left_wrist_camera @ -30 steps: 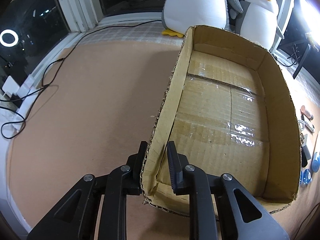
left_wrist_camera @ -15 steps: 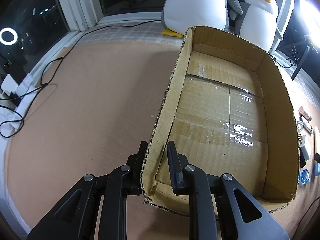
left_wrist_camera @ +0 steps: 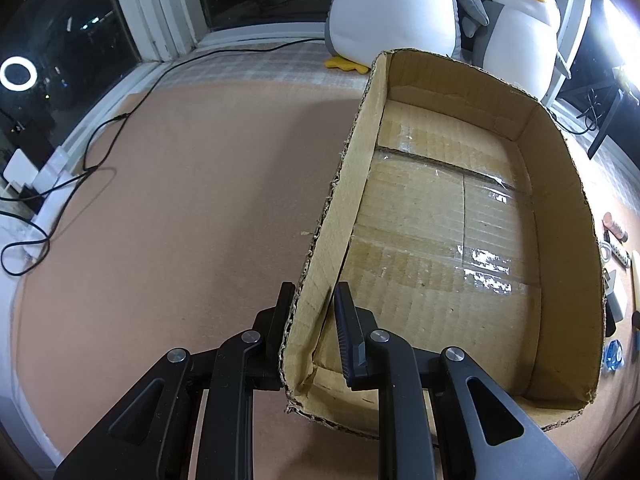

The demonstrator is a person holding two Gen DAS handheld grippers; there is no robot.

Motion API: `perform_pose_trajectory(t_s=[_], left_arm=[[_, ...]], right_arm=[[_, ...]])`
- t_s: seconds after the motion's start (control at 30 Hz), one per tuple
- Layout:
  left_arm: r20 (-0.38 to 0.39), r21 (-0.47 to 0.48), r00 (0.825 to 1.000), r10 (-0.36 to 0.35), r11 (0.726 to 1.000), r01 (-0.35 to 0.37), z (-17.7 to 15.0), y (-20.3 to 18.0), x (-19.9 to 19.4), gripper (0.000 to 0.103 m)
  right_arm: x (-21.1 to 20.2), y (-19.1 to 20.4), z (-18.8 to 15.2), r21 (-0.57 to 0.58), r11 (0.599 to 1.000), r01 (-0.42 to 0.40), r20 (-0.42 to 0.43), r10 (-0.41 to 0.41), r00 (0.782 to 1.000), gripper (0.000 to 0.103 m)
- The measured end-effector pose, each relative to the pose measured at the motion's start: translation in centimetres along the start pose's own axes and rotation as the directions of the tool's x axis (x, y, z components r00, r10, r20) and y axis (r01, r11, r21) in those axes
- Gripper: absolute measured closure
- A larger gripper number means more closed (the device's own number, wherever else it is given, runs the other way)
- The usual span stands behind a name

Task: Organize rigid objects
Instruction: 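Grasp the white AQUA sunscreen tube with the right tool while left holds box, then lift the sunscreen tube and carry it over the cardboard box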

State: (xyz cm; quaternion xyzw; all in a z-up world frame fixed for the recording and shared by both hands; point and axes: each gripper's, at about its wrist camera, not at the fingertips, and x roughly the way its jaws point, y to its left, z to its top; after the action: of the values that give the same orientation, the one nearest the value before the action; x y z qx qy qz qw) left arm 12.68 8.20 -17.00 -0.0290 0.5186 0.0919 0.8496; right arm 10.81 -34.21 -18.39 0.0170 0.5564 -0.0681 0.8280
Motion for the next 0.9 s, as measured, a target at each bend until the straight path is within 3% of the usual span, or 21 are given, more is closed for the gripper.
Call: perform_pose_trajectory(t_s=[0.47,0.73,0.9], left_arm=[[-0.001,-0.001,1.0,0.002,1.0,-0.002,0.0,0.0,0.1,0.085],[-0.001,-0.003,1.0,-0.004,1.0,0.004,0.0,0.0,0.1,0.085],[0.0,-0.008,1.0,-0.011,1.0,0.011,0.0,0.1,0.1,0.085]], right_arm=[[-1.8,0.5,-1.4,0.01,1.0,-0.008,0.081,0.007,0.997,0.06],[-5.4,3.5,-0.8,-0.046,0.999,-0.001,0.181,0.009,0.984,0.061],[-7.2,5.7,0.1,-0.079,0.996,-0.039,0.213,0.055,0.975,0.061]])
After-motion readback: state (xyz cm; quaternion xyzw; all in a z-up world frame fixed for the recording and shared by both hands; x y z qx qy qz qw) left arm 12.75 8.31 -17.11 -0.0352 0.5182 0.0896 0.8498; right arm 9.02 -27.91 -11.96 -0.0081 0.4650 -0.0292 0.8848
